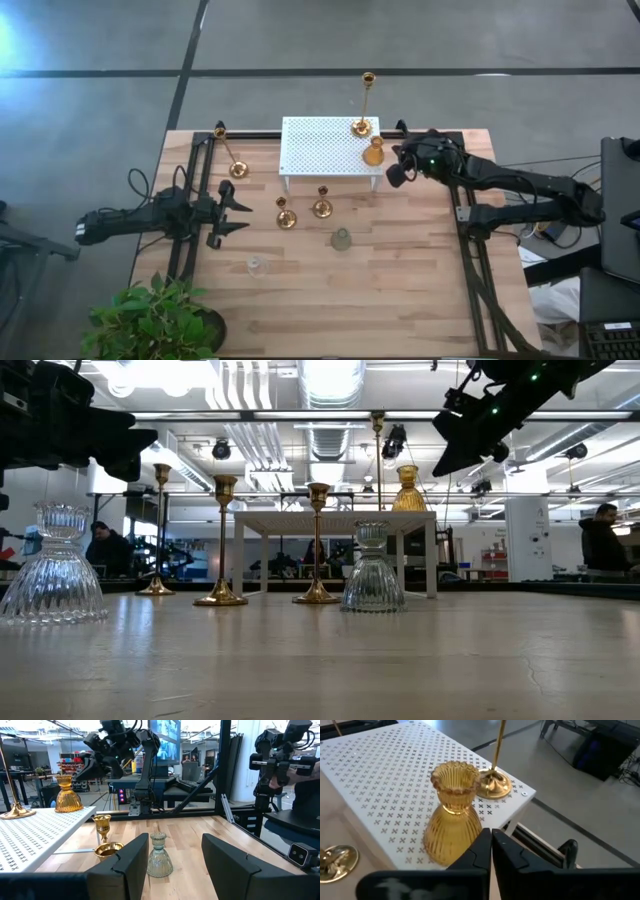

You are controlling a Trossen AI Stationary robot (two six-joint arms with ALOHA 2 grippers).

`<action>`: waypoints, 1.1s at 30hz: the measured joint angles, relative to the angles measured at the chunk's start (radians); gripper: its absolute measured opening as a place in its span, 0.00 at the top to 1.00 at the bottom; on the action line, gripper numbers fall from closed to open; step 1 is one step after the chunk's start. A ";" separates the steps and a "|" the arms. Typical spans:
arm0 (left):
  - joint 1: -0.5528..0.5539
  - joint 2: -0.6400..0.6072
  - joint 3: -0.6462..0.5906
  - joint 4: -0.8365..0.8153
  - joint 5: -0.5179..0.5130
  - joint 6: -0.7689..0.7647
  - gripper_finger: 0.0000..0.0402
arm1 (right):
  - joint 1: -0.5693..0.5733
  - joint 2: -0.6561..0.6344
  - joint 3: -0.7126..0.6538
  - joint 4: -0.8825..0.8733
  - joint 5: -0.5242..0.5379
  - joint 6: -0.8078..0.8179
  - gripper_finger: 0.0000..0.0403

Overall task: Pick & Place candle stick holders
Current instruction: Put the brown glass candle holder on the shelf

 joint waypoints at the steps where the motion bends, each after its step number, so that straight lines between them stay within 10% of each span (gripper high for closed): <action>1: 0.000 0.000 0.000 0.000 0.000 0.000 0.53 | 0.000 0.012 0.000 0.014 0.001 0.000 0.98; 33: 0.000 0.000 0.000 0.000 0.000 0.000 0.53 | -0.006 0.210 0.087 0.104 -0.097 -0.005 0.98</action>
